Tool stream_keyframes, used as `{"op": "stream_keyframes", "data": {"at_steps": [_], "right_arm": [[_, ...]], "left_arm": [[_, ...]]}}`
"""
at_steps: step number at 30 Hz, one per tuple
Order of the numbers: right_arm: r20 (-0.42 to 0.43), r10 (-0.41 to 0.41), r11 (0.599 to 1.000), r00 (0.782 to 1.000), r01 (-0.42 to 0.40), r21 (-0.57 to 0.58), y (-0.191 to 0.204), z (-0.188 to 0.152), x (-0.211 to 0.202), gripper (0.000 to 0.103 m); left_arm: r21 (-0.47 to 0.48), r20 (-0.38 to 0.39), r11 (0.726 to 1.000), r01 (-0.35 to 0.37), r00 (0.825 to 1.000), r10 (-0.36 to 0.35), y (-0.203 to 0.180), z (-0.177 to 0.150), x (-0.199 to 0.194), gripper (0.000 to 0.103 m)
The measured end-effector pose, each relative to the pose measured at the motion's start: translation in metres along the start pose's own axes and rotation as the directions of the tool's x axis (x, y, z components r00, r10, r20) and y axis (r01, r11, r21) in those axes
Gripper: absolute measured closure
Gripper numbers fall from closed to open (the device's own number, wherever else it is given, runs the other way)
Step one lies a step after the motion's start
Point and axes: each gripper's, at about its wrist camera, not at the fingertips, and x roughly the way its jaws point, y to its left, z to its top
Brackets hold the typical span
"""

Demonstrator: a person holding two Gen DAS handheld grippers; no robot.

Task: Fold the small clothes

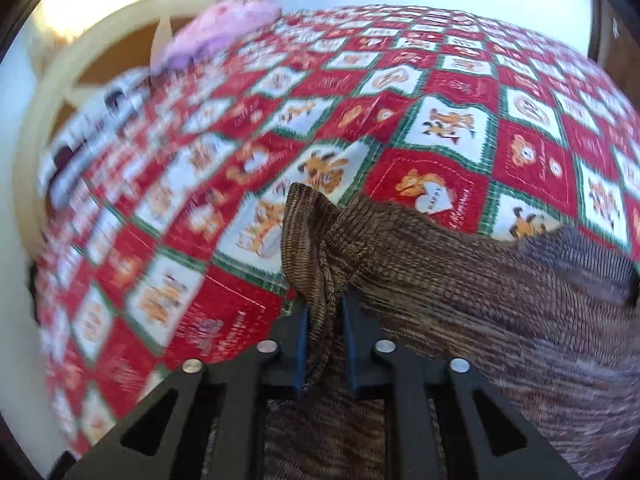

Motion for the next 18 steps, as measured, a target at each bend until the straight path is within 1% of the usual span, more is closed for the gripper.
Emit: {"op": "stream_keyframes", "data": {"at_steps": [2,3,4,5,7,9,12,15,17,18], "right_arm": [[0.027,0.030,0.999,0.999,-0.030,0.024,-0.003,-0.001,-0.012,0.090],[0.050,0.046,0.998,0.998,-0.047,0.030,-0.008,-0.002,-0.024,0.090],[0.063,0.049,0.998,0.997,-0.051,0.032,-0.007,-0.001,-0.027,0.090],[0.081,0.052,0.998,0.995,-0.056,0.038,-0.010,0.000,-0.035,0.090],[0.118,0.065,0.996,0.991,-0.073,0.059,-0.023,0.000,-0.053,0.091],[0.155,0.083,0.990,0.984,-0.099,0.097,-0.046,-0.002,-0.079,0.091],[0.199,0.093,0.982,0.976,-0.122,0.141,-0.083,-0.006,-0.112,0.091],[0.225,0.071,0.978,0.972,-0.112,0.175,-0.124,-0.015,-0.144,0.091],[0.232,0.036,0.979,0.972,-0.081,0.186,-0.153,-0.025,-0.162,0.091],[0.230,0.021,0.979,0.973,-0.067,0.192,-0.165,-0.029,-0.167,0.092]], "left_arm": [[0.075,0.024,0.997,0.013,1.000,-0.015,-0.014,0.005,-0.006,0.096],[0.134,0.039,0.991,0.016,0.999,-0.022,-0.026,0.006,-0.010,0.096],[0.193,0.050,0.981,0.024,0.998,-0.034,-0.039,0.006,-0.014,0.096],[0.233,0.053,0.972,0.036,0.997,-0.050,-0.048,0.006,-0.016,0.096],[0.319,0.046,0.944,0.079,0.994,-0.099,-0.071,0.005,-0.018,0.096],[0.383,0.034,0.917,0.111,0.990,-0.134,-0.090,0.004,-0.018,0.096],[0.448,-0.005,0.877,0.175,0.981,-0.193,-0.113,-0.003,-0.015,0.096],[0.505,-0.072,0.828,0.242,0.968,-0.239,-0.138,-0.012,-0.002,0.096],[0.537,-0.114,0.797,0.278,0.959,-0.258,-0.155,-0.024,0.005,0.096],[0.554,-0.142,0.776,0.301,0.953,-0.269,-0.165,-0.032,0.012,0.096]]}}
